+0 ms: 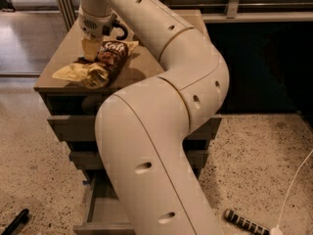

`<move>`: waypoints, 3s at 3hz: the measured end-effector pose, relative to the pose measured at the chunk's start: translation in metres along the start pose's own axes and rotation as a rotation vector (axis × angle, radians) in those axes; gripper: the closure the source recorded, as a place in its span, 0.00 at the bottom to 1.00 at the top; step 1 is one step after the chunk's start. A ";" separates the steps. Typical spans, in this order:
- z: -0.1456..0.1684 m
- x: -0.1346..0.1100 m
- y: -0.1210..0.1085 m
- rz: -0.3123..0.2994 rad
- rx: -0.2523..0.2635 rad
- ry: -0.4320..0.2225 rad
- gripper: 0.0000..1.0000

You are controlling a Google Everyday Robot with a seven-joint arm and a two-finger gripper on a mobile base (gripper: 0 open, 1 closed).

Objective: Place brown chip bag into bottom drawer

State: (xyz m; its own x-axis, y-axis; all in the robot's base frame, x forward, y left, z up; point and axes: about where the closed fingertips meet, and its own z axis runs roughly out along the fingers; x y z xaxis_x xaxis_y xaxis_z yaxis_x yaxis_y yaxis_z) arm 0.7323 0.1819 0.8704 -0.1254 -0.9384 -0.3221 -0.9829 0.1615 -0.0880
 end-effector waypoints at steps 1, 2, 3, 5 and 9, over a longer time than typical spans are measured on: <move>0.000 0.000 0.000 0.000 0.000 0.000 1.00; 0.000 0.000 0.000 0.000 0.000 0.000 1.00; -0.010 0.004 -0.003 0.014 0.011 0.000 1.00; -0.059 0.057 0.000 0.119 0.087 0.012 1.00; -0.162 0.204 0.062 0.400 0.270 -0.007 1.00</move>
Offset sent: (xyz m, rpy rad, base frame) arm 0.0000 0.0000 0.0000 0.0000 0.0000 0.0000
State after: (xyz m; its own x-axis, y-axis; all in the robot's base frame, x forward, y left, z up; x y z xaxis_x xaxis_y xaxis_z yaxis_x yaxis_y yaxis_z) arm 0.6238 -0.0490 0.9515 -0.4848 -0.7842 -0.3872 -0.7873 0.5841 -0.1973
